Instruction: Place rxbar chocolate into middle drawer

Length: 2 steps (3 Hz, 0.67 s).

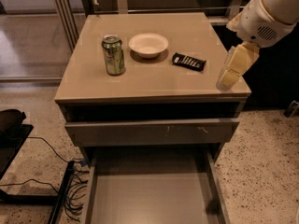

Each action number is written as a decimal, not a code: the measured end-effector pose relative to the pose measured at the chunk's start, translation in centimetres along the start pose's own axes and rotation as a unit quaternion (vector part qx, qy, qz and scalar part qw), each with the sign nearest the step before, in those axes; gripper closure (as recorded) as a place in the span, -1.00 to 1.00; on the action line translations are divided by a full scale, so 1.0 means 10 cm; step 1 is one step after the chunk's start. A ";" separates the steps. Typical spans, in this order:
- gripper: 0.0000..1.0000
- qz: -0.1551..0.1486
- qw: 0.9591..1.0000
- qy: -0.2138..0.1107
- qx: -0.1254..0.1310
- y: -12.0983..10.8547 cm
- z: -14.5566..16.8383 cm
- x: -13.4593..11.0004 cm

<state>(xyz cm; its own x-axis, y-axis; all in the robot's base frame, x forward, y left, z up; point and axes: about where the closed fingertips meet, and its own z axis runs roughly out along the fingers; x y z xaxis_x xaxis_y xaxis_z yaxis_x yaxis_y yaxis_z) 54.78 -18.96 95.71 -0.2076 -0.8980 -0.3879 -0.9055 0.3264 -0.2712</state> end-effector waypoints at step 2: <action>-1.00 -0.008 1.000 0.001 0.013 -0.02 0.04 -0.04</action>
Offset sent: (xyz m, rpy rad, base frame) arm 0.0108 0.0082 -0.0036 -0.0297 -0.0664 0.0034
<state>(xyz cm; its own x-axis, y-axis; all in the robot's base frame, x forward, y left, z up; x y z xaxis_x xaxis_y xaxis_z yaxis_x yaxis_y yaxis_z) 55.20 -18.53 95.57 -0.1942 -0.9035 -0.3822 -0.8985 0.3201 -0.3003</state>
